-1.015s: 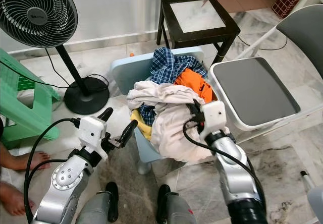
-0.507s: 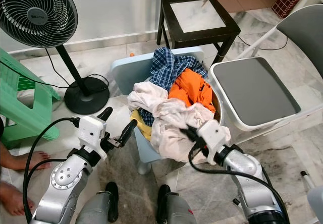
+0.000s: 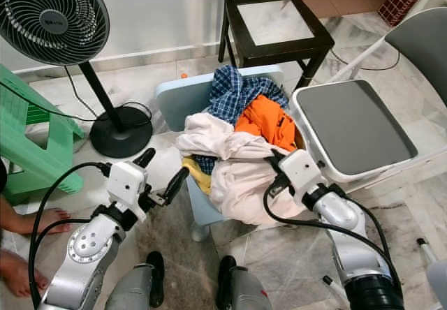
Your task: Hang hanger
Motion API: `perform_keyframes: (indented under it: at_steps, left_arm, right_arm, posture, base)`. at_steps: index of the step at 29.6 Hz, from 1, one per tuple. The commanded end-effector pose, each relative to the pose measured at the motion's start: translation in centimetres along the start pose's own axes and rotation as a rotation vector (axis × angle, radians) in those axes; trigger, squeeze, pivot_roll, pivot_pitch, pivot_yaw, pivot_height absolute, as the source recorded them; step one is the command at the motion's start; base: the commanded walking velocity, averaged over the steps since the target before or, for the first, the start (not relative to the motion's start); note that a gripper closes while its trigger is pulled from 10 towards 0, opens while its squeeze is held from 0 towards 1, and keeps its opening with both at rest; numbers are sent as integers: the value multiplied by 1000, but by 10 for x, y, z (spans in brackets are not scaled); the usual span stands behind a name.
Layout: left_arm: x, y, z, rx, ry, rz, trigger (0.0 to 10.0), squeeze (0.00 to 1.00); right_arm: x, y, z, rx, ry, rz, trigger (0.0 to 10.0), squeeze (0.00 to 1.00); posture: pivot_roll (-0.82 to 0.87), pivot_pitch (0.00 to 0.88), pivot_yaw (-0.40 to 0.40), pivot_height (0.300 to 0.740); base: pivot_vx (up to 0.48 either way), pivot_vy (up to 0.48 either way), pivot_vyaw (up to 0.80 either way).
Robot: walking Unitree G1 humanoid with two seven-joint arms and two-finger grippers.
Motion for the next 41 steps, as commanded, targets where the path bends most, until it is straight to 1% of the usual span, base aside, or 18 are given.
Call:
perform_keyframes:
  at_steps: [1, 4, 6, 10, 12, 13, 15, 16, 17, 19, 24, 25, 30, 31, 32, 33, 36, 41]
  left_arm:
    - [-3, 2, -7, 22, -1, -8, 10000, 0]
    - [-2, 1, -6, 21, -3, -6, 10000, 0]
    - [-2, 1, -6, 21, -3, -6, 10000, 0]
    - [-2, 2, -6, 21, -4, -6, 10000, 0]
    - [-3, 2, -7, 23, -5, -6, 10000, 0]
    - [-2, 3, -7, 25, -6, -4, 10000, 0]
    - [-2, 3, -7, 25, -6, -4, 10000, 0]
    - [-2, 3, -7, 25, -6, -3, 10000, 0]
    - [-1, 3, -7, 25, -6, -1, 10000, 0]
    - [-1, 3, -8, 27, -6, -2, 10000, 0]
    - [-2, 3, -8, 29, -5, -7, 10000, 0]
    - [-2, 2, -8, 29, -4, -10, 10000, 0]
    - [-2, 2, -8, 30, -4, -11, 10000, 0]
    - [-2, 2, -9, 30, -3, -13, 10000, 0]
    - [-2, 2, -9, 30, -3, -13, 10000, 0]
    - [-3, 1, -9, 30, -2, -16, 10000, 0]
    - [-4, 0, -9, 30, -1, -23, 10000, 0]
    - [-5, -1, -9, 29, -1, -28, 10000, 0]
  right_arm:
    - [-11, 6, -12, 50, 19, -57, 0, 0]
    - [-19, 5, -19, 89, 64, -102, 0, 0]
    - [-20, 5, -20, 96, 71, -109, 0, 0]
    - [-19, 4, -23, 111, 76, -107, 0, 0]
    - [-13, 5, -27, 128, 97, -70, 0, 0]
    - [-1, 11, -30, 124, 78, 14, 0, 0]
    - [-1, 11, -30, 124, 78, 14, 0, 0]
    - [3, 13, -30, 118, 66, 48, 0, 0]
    - [6, 22, -30, 112, 3, 103, 0, 0]
    - [2, 27, -22, 88, -58, 116, 0, 0]
    - [3, 33, -14, 64, -82, 158, 0, 0]
    - [7, 43, -6, 49, -111, 209, 0, 0]
    - [10, 47, -2, 42, -126, 236, 0, 0]
    - [15, 52, 3, 32, -146, 279, 0, 0]
    - [15, 52, 3, 32, -146, 279, 0, 0]
    - [20, 56, 8, 19, -171, 324, 0, 0]
    - [27, 60, 14, 10, -195, 386, 0, 0]
    - [29, 63, 16, 24, -215, 421, 0, 0]
  posture:
    - [163, 338, -82, 740]
    - [166, 339, -81, 740]
    - [167, 339, -81, 740]
    - [168, 340, -81, 740]
    - [170, 340, -82, 740]
    - [173, 340, -83, 740]
    - [173, 340, -83, 740]
    - [173, 340, -82, 740]
    - [171, 341, -81, 740]
    - [161, 342, -81, 740]
    - [155, 342, -78, 740]
    - [148, 341, -76, 740]
    - [146, 341, -75, 740]
    - [140, 341, -73, 740]
    - [140, 341, -73, 740]
    - [136, 340, -72, 740]
    - [133, 338, -70, 740]
    - [140, 337, -73, 740]
  base:
    - [0, 0, 0]
    - [0, 0, 0]
    - [0, 0, 0]
    - [0, 0, 0]
    - [0, 0, 0]
    - [0, 0, 0]
    - [0, 0, 0]
    - [0, 0, 0]
    - [0, 0, 0]
    - [0, 0, 0]
    - [0, 0, 0]
    - [0, 0, 0]
    - [0, 0, 0]
    - [0, 0, 0]
    - [0, 0, 0]
    - [0, 0, 0]
    - [0, 0, 0]
    - [0, 0, 0]
Point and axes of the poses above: a point about 5 cm out from each wrist's last joint towards the gripper, its own y axis pointing back from the gripper into the wrist, its own z axis along the axis of the wrist's last joint, x = y × z, the point moved 5 cm from there along -y, pointing out of the wrist towards the gripper, and after that the axes turned 3 degrees about y, right-handed, at the moved point
